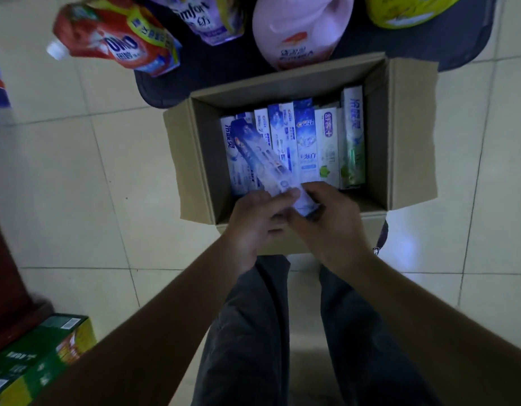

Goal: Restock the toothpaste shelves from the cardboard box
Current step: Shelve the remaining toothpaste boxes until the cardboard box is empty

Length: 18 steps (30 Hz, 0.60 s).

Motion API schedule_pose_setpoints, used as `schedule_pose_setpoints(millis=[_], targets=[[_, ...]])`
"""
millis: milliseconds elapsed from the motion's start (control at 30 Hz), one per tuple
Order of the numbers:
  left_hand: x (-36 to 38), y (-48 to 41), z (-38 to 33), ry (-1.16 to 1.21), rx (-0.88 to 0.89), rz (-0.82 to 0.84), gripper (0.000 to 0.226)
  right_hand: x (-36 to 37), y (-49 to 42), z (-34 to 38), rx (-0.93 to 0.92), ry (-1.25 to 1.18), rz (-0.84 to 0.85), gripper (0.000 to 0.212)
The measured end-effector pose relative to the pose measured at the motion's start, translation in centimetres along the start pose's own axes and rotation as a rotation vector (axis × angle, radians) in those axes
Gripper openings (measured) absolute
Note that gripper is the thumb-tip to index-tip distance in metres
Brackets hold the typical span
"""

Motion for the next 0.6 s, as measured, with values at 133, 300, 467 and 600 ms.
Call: schedule_pose_setpoints(millis=[133, 300, 467, 600], targets=[[-0.6, -4.6, -0.6, -0.047, 0.034, -0.222, 0.025, -2.5, -0.7, -2.0, 0.084, 0.024, -0.177, 0.019], [-1.8, -14.1, 1.9, -0.485, -0.007, -0.487, 0.062, -5.6, -0.9, -5.0, 0.164, -0.030, -0.264, 0.011], [-0.4, -18.8, 3.7, -0.526, -0.089, -0.606, 0.088, -6.5, -0.8, -6.5, 0.196, -0.101, -0.237, 0.014], [-0.2, -19.0, 3.9, -0.454, -0.048, -0.650, 0.075, -6.4, -0.3, -5.9, 0.240, -0.140, -0.234, 0.011]])
Point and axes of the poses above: each hand's wrist, its own y-axis away from the middle knuckle, its own x-axis out of the palm, z = x × y, the point moved 2 cm from there along -y, towards the middle knuckle, and after that the axes turned 1 degree about y, right-handed, at the moved point
